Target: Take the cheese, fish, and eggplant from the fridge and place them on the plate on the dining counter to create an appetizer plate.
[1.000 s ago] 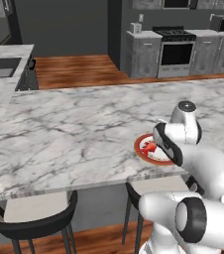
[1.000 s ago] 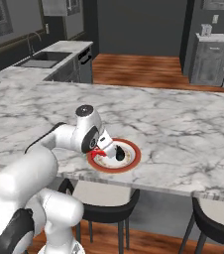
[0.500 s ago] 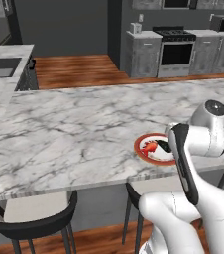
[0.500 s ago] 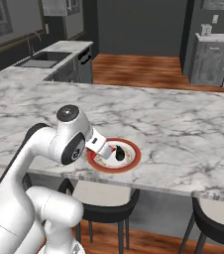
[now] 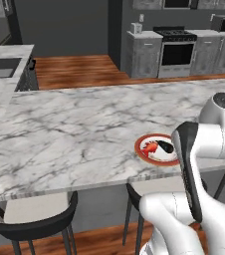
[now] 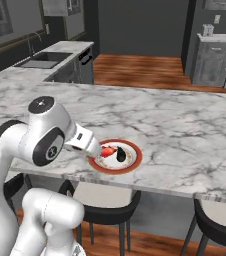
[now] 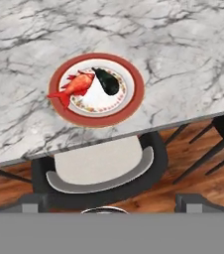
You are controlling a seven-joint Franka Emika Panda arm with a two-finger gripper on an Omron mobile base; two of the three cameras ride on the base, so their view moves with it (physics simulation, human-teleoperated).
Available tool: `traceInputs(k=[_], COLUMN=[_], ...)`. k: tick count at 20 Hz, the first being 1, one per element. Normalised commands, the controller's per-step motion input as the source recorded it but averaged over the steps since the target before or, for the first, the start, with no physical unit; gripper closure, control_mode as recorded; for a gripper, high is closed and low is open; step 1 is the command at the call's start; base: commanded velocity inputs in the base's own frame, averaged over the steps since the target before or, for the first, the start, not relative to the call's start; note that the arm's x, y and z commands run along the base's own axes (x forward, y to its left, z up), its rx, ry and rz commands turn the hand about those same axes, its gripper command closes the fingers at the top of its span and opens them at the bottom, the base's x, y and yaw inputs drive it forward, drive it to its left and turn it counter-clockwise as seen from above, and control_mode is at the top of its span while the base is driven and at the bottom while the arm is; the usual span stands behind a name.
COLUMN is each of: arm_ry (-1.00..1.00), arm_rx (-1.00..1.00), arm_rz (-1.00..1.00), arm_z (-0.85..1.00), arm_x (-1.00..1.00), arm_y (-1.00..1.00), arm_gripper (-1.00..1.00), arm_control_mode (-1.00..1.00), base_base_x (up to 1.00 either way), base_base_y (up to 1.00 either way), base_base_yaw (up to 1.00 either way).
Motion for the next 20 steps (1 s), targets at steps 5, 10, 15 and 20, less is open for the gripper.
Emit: traceInputs(k=[5,10,15,20], arm_ry=[-0.02,-0.05,0.0,0.0], arm_rx=[-0.17,-0.02,0.0,0.0], arm_rz=[0.0,0.01,0.0,0.0], arm_z=[0.32,0.01,0.0,0.0], arm_x=[-0.9,-0.79,0.0,0.0], arm_y=[0.06,-0.13,0.0,0.0], arm_gripper=[-1.0,-1.0,-1.0,-1.0], arm_control_mode=[-1.0,1.0,1.0,1.0], base_base_x=[0.0,-0.19,-0.85,-0.17], base_base_y=[0.0,-0.08,-0.78,-1.0], base_base_yaw=[0.0,0.0,0.0,-0.05])
